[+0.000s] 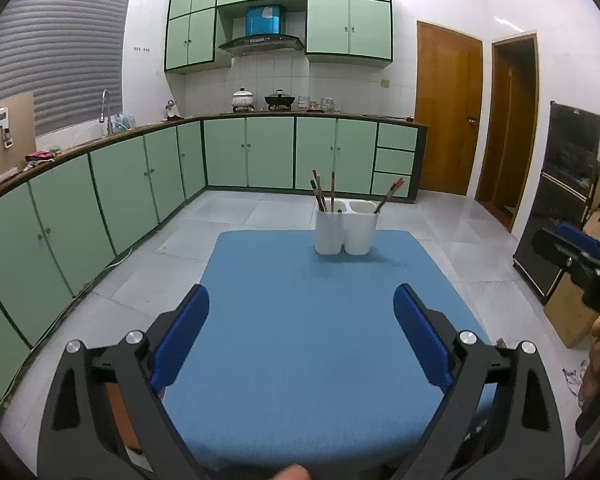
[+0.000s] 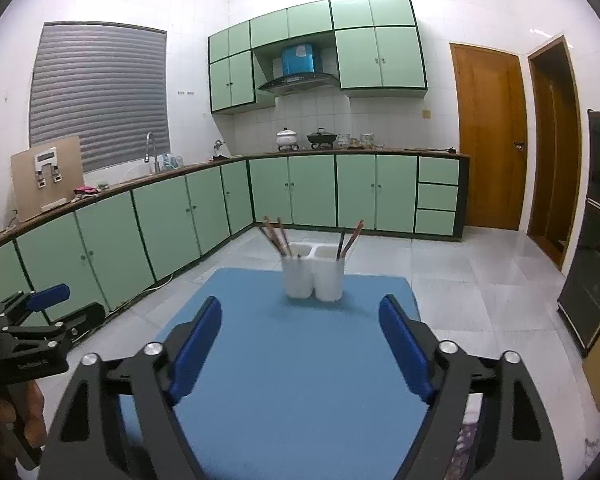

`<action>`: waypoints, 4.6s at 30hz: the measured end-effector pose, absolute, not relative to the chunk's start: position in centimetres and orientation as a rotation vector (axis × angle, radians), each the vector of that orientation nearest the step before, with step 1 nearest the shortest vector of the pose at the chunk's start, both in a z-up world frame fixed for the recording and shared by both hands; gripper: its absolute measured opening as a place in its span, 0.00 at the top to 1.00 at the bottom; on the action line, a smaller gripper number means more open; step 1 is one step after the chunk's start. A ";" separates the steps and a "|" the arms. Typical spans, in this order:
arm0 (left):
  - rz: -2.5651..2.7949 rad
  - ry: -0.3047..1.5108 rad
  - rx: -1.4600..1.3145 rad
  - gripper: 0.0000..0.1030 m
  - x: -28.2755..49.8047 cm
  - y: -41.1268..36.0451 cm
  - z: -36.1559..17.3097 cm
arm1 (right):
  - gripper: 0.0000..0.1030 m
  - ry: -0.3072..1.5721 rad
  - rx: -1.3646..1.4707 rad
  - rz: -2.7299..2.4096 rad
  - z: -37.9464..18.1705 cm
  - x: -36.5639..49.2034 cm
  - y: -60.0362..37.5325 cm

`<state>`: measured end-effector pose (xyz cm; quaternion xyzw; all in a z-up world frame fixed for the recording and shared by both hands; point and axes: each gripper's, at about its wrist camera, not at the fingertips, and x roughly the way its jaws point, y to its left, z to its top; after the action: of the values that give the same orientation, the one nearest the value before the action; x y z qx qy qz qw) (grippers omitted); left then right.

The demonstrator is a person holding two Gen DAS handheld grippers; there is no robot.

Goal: Organize utensils

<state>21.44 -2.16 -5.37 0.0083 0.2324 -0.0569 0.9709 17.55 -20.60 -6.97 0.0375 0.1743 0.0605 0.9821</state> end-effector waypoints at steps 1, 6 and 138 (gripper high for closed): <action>-0.111 0.466 0.015 0.11 20.3 -2.0 -5.3 | 0.16 0.351 0.077 0.118 -7.1 16.6 -20.3; -0.110 0.482 -0.018 0.06 16.0 -1.5 -5.2 | 0.06 0.367 0.091 0.126 -7.6 11.9 -19.2; 0.022 0.421 0.002 0.05 1.3 -1.9 -3.1 | 0.06 0.343 0.076 0.047 -6.6 0.5 -18.3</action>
<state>1.32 -1.87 -3.14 0.0011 0.2089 0.0109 0.9779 0.48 -18.33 -6.58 0.0379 0.1704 0.0233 0.9844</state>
